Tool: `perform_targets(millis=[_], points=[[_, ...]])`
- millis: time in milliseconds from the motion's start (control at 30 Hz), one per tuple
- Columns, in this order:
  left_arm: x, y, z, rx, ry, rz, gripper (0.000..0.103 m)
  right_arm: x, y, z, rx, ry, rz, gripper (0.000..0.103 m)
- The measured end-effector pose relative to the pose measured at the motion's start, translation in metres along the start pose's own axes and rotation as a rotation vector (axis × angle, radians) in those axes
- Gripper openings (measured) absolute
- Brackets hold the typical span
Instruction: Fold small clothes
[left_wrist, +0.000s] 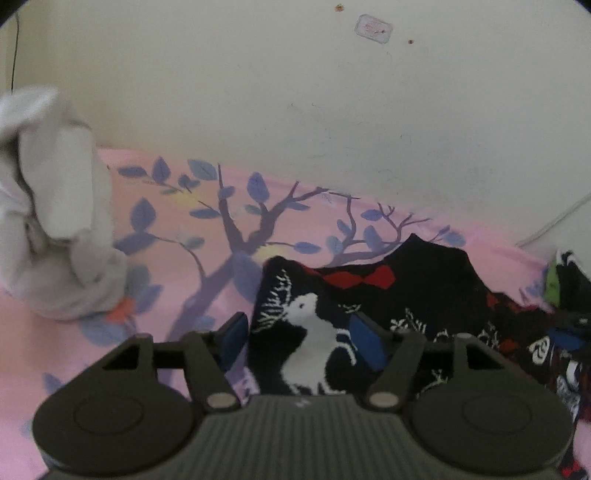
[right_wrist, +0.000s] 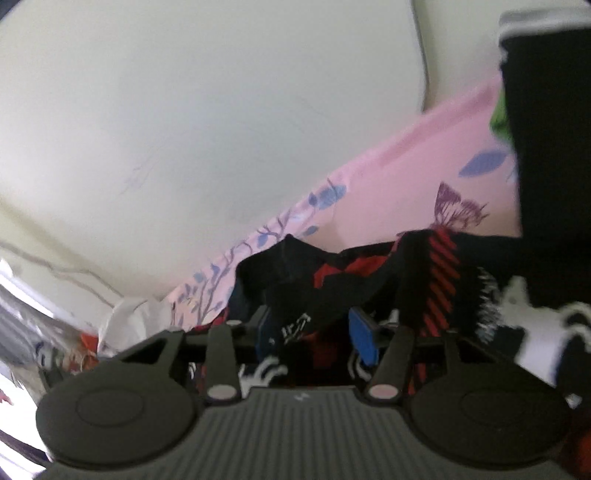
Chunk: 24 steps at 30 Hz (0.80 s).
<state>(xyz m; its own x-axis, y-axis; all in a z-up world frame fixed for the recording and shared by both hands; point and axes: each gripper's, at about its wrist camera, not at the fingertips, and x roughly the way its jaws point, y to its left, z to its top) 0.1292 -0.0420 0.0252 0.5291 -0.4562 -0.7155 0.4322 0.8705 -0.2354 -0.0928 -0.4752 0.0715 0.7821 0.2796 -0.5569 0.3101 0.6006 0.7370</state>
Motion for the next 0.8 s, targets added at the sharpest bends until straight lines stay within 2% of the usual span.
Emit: perform_targets(millis=[33, 67, 100, 133, 167, 300, 367, 433, 500, 533, 567, 633, 667, 733, 800], points=[[0.002, 0.002, -0.002, -0.009, 0.007, 0.0, 0.045, 0.01, 0.001, 0.002, 0.003, 0.026, -0.022, 0.039], [0.004, 0.002, -0.003, -0.005, 0.015, 0.001, 0.033, 0.019, 0.004, 0.002, -0.009, 0.051, -0.034, 0.016], [0.007, 0.0, -0.005, 0.005, 0.01, 0.005, 0.019, 0.024, 0.008, 0.0, -0.028, 0.065, -0.05, 0.008], [0.006, -0.001, -0.004, 0.01, -0.007, 0.006, 0.013, 0.023, 0.015, -0.001, -0.057, 0.054, -0.065, 0.007], [0.0, 0.001, -0.004, 0.001, -0.029, 0.0, 0.011, 0.013, 0.025, -0.003, -0.09, 0.001, -0.06, 0.006], [-0.041, 0.024, -0.004, -0.119, -0.192, -0.044, 0.01, -0.069, 0.048, -0.006, -0.192, -0.343, 0.105, 0.006], [-0.049, 0.033, -0.009, -0.163, -0.236, -0.086, 0.01, -0.1, 0.047, -0.025, -0.241, -0.462, 0.093, 0.006], [-0.044, 0.03, -0.016, -0.148, -0.227, -0.074, 0.011, -0.102, 0.035, -0.045, -0.241, -0.434, 0.03, 0.008], [-0.028, 0.023, -0.02, -0.097, -0.165, -0.002, 0.015, -0.084, 0.017, -0.068, -0.23, -0.316, -0.12, 0.011], [-0.018, 0.02, -0.022, -0.078, -0.129, 0.03, 0.017, -0.073, 0.006, -0.078, -0.225, -0.245, -0.205, 0.019], [-0.011, 0.018, -0.023, -0.066, -0.1, 0.057, 0.019, -0.068, -0.007, -0.087, -0.214, -0.203, -0.27, 0.018], [-0.01, 0.021, -0.027, -0.062, -0.099, 0.079, 0.029, -0.088, -0.023, -0.102, -0.196, -0.25, -0.277, 0.019], [-0.015, 0.023, -0.027, -0.067, -0.115, 0.072, 0.031, -0.102, -0.026, -0.106, -0.177, -0.275, -0.299, 0.019], [-0.032, 0.029, -0.024, -0.102, -0.176, 0.05, 0.036, -0.137, -0.034, -0.116, -0.128, -0.354, -0.307, 0.019], [-0.049, 0.033, -0.022, -0.132, -0.239, 0.016, 0.039, -0.166, -0.043, -0.124, -0.081, -0.395, -0.344, 0.019]])
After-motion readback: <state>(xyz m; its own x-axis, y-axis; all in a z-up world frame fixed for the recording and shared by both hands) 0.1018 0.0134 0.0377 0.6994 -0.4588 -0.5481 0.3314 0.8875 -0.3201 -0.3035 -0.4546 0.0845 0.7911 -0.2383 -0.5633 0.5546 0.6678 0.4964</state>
